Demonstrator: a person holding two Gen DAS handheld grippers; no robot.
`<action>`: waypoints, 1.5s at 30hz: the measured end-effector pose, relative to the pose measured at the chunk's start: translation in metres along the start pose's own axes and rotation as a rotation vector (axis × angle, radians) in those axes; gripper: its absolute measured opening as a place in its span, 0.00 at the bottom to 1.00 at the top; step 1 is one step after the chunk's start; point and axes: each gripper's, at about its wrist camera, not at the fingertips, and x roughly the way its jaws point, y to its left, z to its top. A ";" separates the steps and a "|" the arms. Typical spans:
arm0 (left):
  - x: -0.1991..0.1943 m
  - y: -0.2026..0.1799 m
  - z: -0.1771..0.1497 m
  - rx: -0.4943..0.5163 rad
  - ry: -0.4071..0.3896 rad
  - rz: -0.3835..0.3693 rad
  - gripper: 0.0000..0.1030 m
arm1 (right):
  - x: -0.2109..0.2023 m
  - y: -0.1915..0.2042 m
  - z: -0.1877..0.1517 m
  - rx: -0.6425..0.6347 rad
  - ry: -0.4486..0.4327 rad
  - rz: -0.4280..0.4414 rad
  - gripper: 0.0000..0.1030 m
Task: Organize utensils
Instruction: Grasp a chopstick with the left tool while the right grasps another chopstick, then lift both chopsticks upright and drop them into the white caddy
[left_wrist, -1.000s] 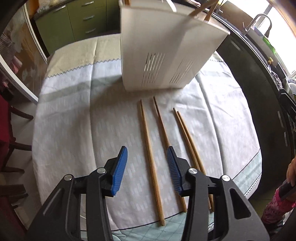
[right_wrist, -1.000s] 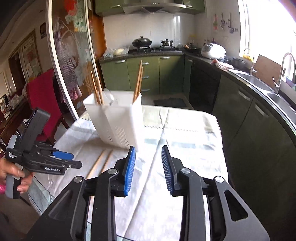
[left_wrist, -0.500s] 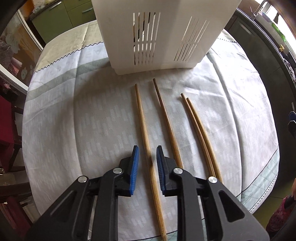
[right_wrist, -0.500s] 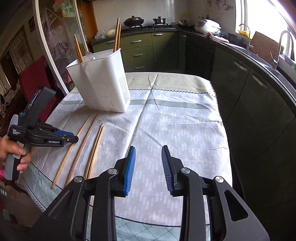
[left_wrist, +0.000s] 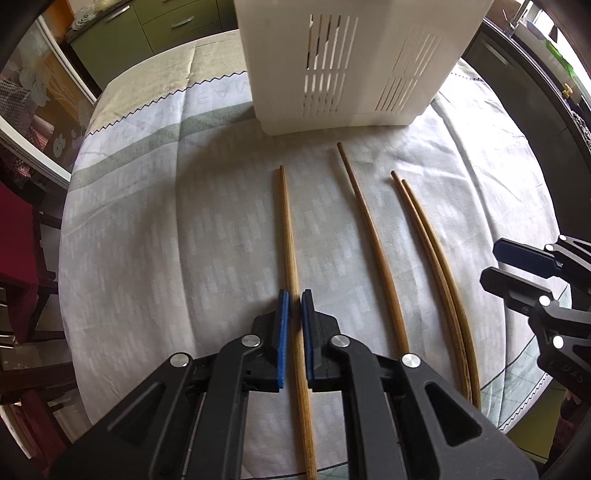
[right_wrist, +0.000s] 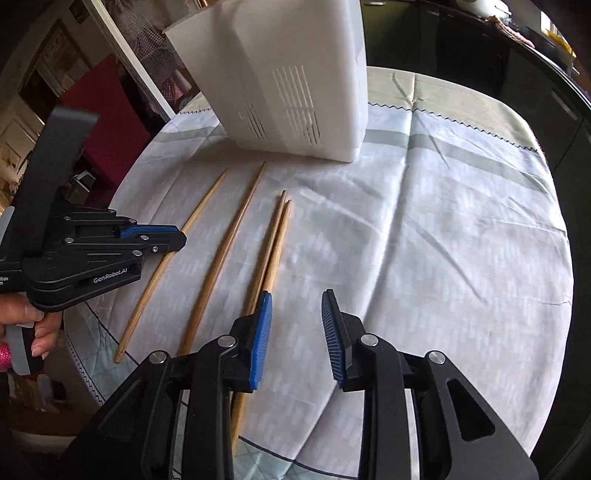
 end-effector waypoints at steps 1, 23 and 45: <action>0.000 0.002 -0.001 -0.004 -0.001 -0.001 0.07 | 0.005 0.003 0.002 -0.002 0.014 0.003 0.28; -0.002 0.007 -0.006 0.013 -0.003 -0.004 0.07 | 0.043 0.050 0.021 -0.101 0.119 -0.139 0.16; -0.009 0.009 0.020 -0.012 0.000 -0.013 0.06 | 0.006 0.020 0.044 -0.014 0.021 -0.075 0.07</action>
